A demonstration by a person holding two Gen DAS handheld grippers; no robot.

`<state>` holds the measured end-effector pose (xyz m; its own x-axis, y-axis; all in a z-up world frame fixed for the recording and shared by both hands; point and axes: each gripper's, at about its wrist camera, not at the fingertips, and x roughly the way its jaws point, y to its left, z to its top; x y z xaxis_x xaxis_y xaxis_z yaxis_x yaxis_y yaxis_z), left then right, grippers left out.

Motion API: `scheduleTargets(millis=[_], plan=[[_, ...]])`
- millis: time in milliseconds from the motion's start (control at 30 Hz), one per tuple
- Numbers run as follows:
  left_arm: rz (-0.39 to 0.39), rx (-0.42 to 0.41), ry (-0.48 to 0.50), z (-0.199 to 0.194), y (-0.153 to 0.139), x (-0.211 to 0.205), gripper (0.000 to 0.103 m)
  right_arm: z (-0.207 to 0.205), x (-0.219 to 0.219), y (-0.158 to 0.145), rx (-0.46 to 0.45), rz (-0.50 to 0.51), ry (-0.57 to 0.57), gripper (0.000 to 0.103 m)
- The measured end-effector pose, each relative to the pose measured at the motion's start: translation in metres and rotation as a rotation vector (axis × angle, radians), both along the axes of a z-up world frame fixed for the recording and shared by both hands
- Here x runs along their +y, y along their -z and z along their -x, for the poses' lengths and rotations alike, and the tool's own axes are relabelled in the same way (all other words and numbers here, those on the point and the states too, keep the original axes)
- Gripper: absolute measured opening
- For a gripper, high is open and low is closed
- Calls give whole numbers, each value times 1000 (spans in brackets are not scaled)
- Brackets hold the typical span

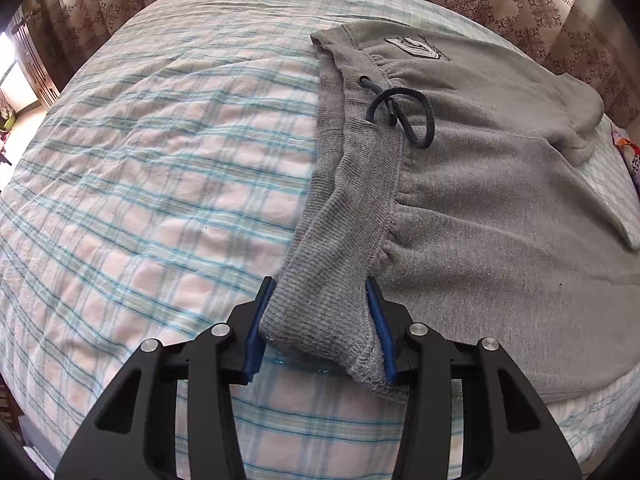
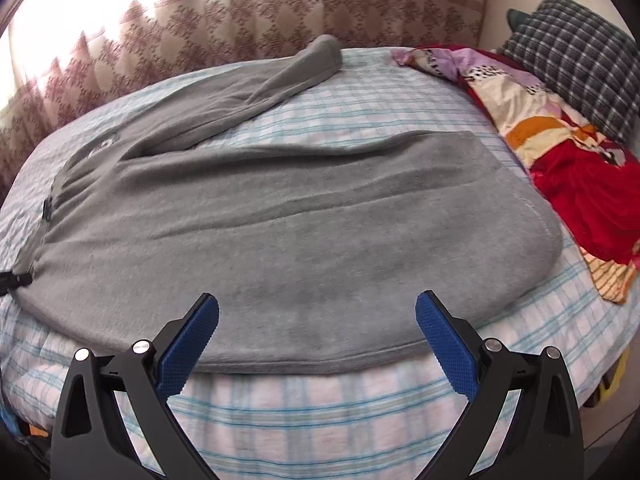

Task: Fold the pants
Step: 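Grasp the ribbed waistband edge with the left gripper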

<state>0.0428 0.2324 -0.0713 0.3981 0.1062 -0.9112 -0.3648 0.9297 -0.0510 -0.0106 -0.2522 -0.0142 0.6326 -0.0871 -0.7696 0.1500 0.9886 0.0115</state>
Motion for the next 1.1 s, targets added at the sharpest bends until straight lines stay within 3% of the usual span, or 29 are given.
scheduleTargets(millis=[133,233,333,533,600,700,867,967,1033,1100], plan=[[-32,0,14,-1,-3,0,45,11,-76,-10,-19,7,198,98],[-62,8,19,-2,1,-4,45,21,-132,-4,-11,-89,330,98],[-88,13,19,-2,0,-8,46,20,-161,4,-17,-174,366,94],[-80,21,7,-4,0,-6,47,-9,-168,25,18,-267,306,59],[-79,24,5,-5,1,-6,48,-19,-165,28,43,-249,302,37],[-82,21,10,-6,1,-6,48,-18,-169,17,21,-277,306,17],[-97,17,34,-4,-6,-8,48,-9,-160,-15,0,-201,315,17],[-116,30,53,-5,-2,-10,48,-18,-160,3,88,-151,337,18],[-119,39,57,-6,4,-10,49,-21,-158,18,125,-92,340,25],[-151,37,68,-5,4,-11,58,-14,-157,16,95,-29,350,51]])
